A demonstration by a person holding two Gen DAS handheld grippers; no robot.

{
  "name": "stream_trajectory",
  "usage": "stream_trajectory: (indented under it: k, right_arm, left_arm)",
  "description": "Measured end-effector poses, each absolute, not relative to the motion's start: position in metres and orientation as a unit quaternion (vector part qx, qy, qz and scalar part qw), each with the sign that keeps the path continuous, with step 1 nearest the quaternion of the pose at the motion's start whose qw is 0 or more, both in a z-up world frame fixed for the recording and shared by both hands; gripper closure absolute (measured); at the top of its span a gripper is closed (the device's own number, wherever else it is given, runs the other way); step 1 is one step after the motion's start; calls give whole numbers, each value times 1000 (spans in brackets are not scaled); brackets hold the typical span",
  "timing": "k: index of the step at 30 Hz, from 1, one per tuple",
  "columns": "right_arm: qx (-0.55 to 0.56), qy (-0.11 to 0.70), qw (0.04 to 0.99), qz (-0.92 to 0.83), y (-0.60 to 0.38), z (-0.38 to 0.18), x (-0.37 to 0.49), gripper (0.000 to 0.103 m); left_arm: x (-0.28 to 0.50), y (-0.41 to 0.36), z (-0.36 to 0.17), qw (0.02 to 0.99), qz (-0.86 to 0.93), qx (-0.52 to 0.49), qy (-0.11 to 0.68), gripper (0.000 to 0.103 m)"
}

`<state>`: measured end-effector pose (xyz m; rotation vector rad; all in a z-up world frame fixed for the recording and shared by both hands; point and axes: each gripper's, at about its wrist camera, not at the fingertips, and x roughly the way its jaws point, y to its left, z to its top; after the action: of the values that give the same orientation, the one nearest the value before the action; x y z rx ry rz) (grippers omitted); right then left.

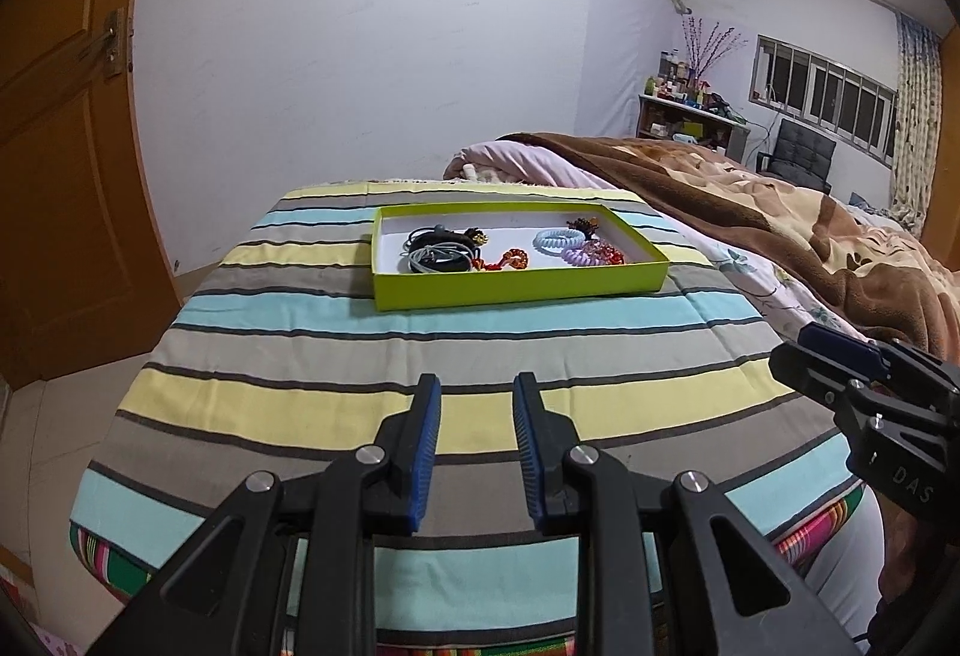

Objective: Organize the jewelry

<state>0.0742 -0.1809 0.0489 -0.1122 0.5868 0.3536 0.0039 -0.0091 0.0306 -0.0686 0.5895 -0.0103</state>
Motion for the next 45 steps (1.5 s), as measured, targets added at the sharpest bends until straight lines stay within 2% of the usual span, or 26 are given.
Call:
stream_trajectory:
  k: [45]
  right_arm:
    - [-56,288,941,168,-183,47,74,65]
  left_arm:
    - [4,-15,25,956,24,-14,290,77]
